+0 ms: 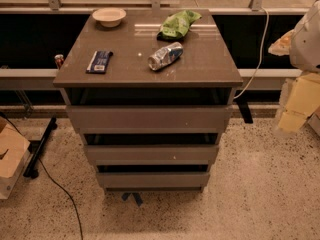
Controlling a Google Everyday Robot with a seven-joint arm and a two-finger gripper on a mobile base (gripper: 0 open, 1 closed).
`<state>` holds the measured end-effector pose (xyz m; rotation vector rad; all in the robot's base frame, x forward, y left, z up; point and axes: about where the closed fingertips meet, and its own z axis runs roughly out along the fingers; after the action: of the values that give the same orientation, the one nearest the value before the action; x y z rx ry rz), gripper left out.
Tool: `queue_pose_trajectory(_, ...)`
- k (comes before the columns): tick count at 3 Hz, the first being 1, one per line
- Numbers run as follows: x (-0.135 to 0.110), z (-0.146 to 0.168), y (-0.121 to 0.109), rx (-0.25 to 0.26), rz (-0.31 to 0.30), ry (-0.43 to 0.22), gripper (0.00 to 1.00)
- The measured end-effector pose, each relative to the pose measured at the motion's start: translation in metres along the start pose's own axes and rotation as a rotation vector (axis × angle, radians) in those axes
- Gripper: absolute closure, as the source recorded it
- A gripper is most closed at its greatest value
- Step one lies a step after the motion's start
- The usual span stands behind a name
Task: Open middle drawer
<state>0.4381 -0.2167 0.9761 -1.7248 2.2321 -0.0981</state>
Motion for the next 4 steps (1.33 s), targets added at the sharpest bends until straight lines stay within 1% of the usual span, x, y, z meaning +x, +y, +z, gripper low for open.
queue_pose_trajectory(1,0.000,0.000,0.000,0.000,0.000,0.000,0.00)
queue_pose_trajectory(2,-0.001,0.012,0.003,0.015,0.007,-0.014,0.00)
queue_pose_trajectory(3,-0.001,0.037,0.007,0.032,0.037,-0.064,0.00)
queue_pose_trajectory(4,-0.001,0.069,0.006,0.046,0.065,-0.106,0.00)
